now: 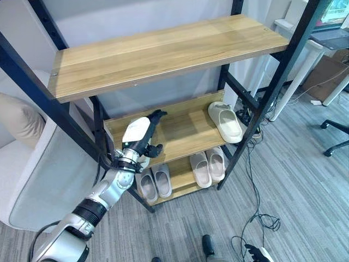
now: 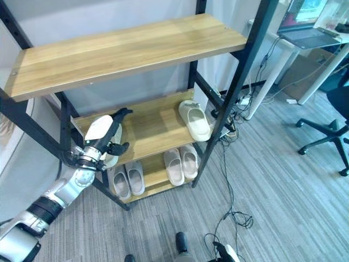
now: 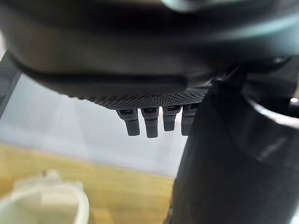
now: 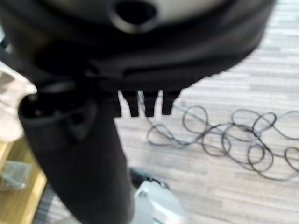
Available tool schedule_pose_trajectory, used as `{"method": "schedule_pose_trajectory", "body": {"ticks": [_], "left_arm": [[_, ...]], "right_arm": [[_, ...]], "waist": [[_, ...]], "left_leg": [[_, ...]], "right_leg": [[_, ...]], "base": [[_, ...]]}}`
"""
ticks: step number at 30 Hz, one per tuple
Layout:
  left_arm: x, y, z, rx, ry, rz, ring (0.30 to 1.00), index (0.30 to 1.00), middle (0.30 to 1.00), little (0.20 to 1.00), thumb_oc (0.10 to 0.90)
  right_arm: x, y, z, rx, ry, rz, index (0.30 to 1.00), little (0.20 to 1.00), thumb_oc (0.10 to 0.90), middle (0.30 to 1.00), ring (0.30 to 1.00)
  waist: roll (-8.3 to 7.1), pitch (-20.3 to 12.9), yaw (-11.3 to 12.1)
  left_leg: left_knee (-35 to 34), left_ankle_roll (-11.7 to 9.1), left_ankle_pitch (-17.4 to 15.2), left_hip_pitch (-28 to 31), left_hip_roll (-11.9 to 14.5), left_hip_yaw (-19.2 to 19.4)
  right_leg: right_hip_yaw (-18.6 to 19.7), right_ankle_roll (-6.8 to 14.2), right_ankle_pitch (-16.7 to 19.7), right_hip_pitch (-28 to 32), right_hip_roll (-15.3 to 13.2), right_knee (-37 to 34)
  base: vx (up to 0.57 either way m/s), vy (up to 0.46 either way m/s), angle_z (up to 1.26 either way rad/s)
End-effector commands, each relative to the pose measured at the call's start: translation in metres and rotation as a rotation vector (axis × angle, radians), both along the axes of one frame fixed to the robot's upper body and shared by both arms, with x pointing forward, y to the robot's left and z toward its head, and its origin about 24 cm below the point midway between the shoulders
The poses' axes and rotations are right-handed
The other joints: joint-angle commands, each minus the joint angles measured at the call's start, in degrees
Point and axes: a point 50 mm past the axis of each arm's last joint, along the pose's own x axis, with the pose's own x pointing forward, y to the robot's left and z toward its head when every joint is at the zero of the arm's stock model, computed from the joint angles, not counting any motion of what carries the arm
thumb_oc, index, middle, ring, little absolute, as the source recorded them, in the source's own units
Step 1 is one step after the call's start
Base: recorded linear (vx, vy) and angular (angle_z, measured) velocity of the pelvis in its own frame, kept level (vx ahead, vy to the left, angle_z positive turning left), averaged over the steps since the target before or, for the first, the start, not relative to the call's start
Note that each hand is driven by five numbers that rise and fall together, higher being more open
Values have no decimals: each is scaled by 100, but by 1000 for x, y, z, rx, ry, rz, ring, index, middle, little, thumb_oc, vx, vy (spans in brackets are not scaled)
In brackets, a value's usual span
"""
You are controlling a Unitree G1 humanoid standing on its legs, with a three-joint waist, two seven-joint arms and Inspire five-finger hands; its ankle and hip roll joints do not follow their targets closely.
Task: Arrange the slippers neatly on the shoe rack.
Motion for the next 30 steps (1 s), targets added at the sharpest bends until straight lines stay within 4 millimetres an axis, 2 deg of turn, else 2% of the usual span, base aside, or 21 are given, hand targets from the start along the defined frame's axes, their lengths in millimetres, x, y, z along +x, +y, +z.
{"method": "schedule_pose_trajectory", "body": {"ticks": [1, 9, 18, 23, 30], "left_arm": [[19, 12, 94, -26, -372, 59, 900, 900, 900, 900, 800], [22, 27, 96, 19, -375, 127, 900, 900, 900, 900, 800], [29, 52, 100, 171, -383, 265, 900, 900, 900, 900, 800], [31, 56, 105, 230, -392, 292, 900, 900, 900, 900, 800], [35, 63, 99, 262, -354, 329, 900, 900, 900, 900, 800]], "right_arm": [[9, -12, 7, -19, -47, -14, 900, 900, 800, 900, 900], [6, -12, 6, -18, -38, -19, 900, 900, 800, 900, 900], [11, -16, 8, -40, -47, -10, 900, 900, 800, 900, 900], [18, -16, 11, -26, -85, -37, 900, 900, 800, 900, 900], [20, -14, 11, -1, -105, -57, 900, 900, 800, 900, 900]], "waist": [[-7, 17, 60], [-57, 23, 80], [-124, 130, 77], [-165, 256, 62], [-199, 310, 24]], "left_leg": [[41, -65, -481, -158, 103, -293], [41, -59, -473, -216, 101, -295], [41, -44, -449, -348, 85, -293], [41, -42, -404, -469, 86, -284], [41, -32, -381, -595, 78, -243]], "right_leg": [[-271, 488, -1022, 323, -174, 72], [-269, 482, -995, 254, -185, 72], [-266, 501, -920, 98, -206, 72], [-270, 502, -862, -32, -221, 72], [-240, 510, -806, -183, -228, 72]], "base": [[0, 0, 0], [5, 8, -3], [-3, 5, -1], [-23, 8, -2], [-5, 6, -1]]}}
